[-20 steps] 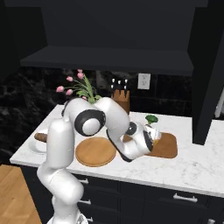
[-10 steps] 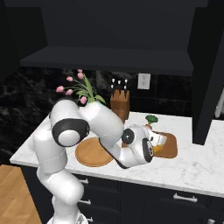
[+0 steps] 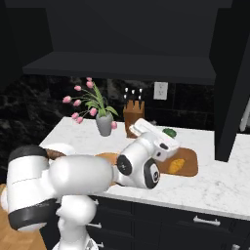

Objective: From the different types of pastries on the counter, select a croissant and place it on the cutting board. Then retrieve a jar of jam from the cabinet and place it alongside the croissant on the cutting board.

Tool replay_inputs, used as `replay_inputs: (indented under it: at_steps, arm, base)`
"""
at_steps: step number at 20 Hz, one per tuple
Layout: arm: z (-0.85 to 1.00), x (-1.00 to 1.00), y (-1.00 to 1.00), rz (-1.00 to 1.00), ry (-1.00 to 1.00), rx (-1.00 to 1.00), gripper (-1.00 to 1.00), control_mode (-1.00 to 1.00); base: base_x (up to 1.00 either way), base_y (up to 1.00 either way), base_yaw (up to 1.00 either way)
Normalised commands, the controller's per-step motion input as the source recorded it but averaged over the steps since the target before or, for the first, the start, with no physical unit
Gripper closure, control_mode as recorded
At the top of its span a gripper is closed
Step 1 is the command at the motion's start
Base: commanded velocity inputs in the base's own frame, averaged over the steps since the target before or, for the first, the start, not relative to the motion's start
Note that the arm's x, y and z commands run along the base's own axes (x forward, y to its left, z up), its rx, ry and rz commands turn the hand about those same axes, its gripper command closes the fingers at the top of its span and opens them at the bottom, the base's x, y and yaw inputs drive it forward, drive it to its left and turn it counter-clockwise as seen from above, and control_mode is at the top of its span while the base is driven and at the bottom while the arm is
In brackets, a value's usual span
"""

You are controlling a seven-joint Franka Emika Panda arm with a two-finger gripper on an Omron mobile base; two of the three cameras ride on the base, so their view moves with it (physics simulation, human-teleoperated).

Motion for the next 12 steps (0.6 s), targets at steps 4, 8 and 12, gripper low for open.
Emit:
replay_inputs:
  at_steps: [4, 8, 12]
  arm:
    - [1.0, -1.0, 0.0, 0.18, -0.66, 0.0, -1.0, -1.0]
    - [1.0, -1.0, 0.0, 0.18, -0.64, 0.0, -1.0, -1.0]
    - [1.0, -1.0, 0.0, 0.17, -0.63, 0.0, -1.0, -1.0]
  base:
    - [0.0, 0.0, 0.0]
    - [0.0, 0.0, 0.0]
    - [0.0, 0.0, 0.0]
